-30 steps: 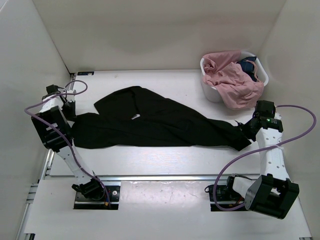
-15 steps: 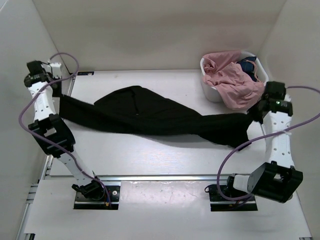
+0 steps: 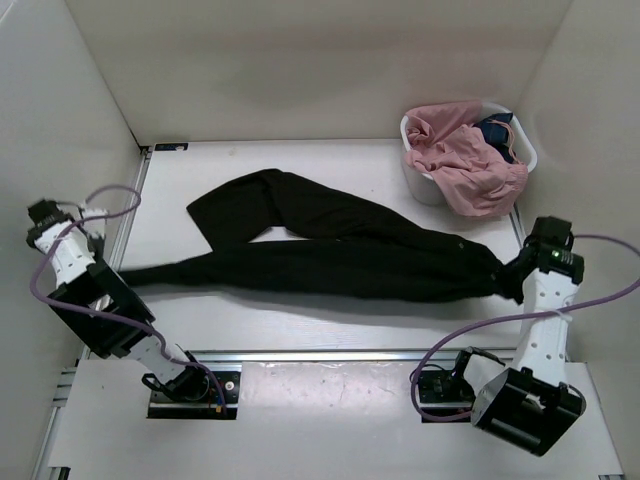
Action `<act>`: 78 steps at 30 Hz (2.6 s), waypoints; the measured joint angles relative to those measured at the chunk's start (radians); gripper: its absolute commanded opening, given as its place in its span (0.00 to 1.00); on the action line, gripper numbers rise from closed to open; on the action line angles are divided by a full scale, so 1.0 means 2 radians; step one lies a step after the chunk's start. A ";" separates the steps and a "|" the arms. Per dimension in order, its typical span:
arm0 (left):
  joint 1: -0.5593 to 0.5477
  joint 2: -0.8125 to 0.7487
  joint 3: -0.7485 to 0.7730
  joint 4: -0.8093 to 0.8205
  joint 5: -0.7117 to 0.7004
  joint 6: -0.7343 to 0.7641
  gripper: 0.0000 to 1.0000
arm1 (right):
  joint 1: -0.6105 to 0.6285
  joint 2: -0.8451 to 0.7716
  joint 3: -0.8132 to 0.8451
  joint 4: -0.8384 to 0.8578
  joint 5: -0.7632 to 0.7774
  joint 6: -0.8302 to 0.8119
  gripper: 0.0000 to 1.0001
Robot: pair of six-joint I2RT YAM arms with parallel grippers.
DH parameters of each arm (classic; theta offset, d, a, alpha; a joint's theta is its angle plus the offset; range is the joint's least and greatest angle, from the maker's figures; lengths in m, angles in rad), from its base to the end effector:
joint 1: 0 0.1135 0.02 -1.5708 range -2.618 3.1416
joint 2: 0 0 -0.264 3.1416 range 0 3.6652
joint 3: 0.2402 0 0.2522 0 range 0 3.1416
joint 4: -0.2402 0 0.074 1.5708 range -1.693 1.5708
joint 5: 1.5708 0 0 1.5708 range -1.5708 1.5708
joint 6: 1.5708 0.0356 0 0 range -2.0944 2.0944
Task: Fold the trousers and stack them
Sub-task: Flatten the trousers out
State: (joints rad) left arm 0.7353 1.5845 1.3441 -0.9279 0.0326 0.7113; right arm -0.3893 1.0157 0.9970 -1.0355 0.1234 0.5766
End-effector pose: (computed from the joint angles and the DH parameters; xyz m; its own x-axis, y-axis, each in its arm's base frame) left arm 0.2372 0.2130 0.2766 -0.9484 0.0220 -0.3163 -0.0552 0.9709 0.2330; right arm 0.1657 -0.0727 0.2982 -0.4384 0.7646 -0.4724 0.8015 0.5704 0.1796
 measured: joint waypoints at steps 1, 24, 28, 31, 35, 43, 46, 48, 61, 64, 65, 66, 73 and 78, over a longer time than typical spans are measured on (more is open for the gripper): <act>0.013 0.006 -0.030 0.000 -0.008 0.011 0.15 | -0.001 -0.009 -0.024 -0.008 0.000 -0.002 0.00; 0.078 -0.002 -0.185 0.029 -0.073 0.092 0.20 | -0.011 -0.070 -0.117 -0.050 0.048 0.023 0.00; 0.084 -0.022 -0.248 0.031 -0.099 0.117 0.38 | -0.011 -0.072 -0.117 -0.054 0.057 0.023 0.00; 0.089 -0.034 -0.272 -0.001 -0.106 0.141 0.55 | -0.011 -0.062 -0.108 -0.061 0.060 0.023 0.00; 0.091 -0.038 -0.212 -0.029 -0.071 0.136 0.59 | -0.011 -0.051 -0.096 -0.059 0.063 0.023 0.00; 0.081 0.008 -0.096 0.014 -0.022 0.062 0.60 | -0.011 -0.051 -0.094 -0.059 0.065 0.020 0.00; 0.069 0.035 -0.120 0.020 -0.023 0.051 0.60 | -0.011 -0.051 -0.094 -0.059 0.065 0.020 0.00; 0.064 0.043 -0.146 0.020 -0.026 0.050 0.58 | -0.011 -0.051 -0.094 -0.059 0.065 0.020 0.00; 0.064 -0.019 -0.151 0.008 0.008 0.050 0.14 | -0.011 -0.054 -0.094 -0.057 0.070 0.012 0.00; 0.064 -0.100 -0.106 0.007 0.031 0.059 0.14 | -0.011 -0.058 -0.094 -0.058 0.070 0.012 0.00; 0.064 -0.121 -0.086 0.003 0.038 0.061 0.14 | -0.011 -0.060 -0.094 -0.057 0.070 0.012 0.00; 0.064 -0.138 -0.069 0.002 0.045 0.063 0.14 | -0.011 -0.063 -0.094 -0.057 0.070 0.012 0.00; 0.063 -0.132 -0.046 -0.021 0.091 0.071 0.14 | -0.011 -0.076 -0.094 -0.057 0.070 0.011 0.00; 0.056 -0.057 0.089 -0.051 0.124 0.046 0.14 | -0.011 -0.072 -0.089 -0.059 0.065 0.011 0.00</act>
State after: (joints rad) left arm 0.8467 1.4700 1.5227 -1.0298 0.2810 0.8024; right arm -0.4122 0.8722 0.8200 -1.1538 0.2531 0.5991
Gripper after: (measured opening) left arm 0.149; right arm 0.008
